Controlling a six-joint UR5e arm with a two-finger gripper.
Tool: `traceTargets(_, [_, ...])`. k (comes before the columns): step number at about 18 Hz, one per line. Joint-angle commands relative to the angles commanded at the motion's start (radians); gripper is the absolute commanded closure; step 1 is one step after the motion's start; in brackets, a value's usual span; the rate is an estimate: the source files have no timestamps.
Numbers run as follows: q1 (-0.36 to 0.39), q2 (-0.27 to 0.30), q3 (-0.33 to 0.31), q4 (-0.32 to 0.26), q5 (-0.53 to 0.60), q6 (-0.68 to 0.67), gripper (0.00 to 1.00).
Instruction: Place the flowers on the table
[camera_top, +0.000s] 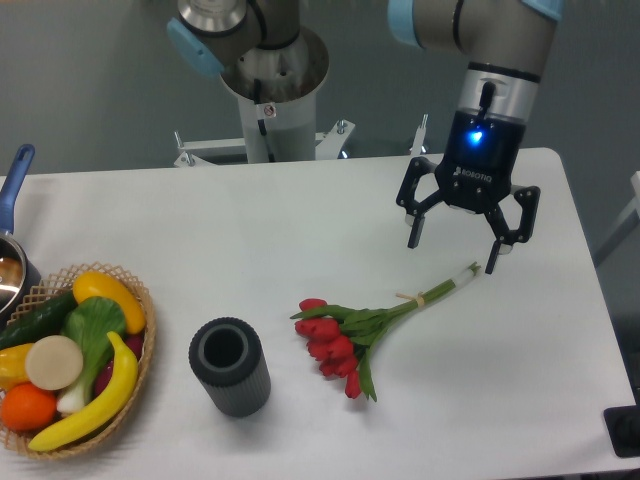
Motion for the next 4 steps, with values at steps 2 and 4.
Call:
traceTargets(2, [0.0, 0.009, -0.015, -0.002, 0.012, 0.057, 0.0])
traceTargets(4, [0.0, 0.015, -0.025, -0.003, 0.043, 0.1, 0.0])
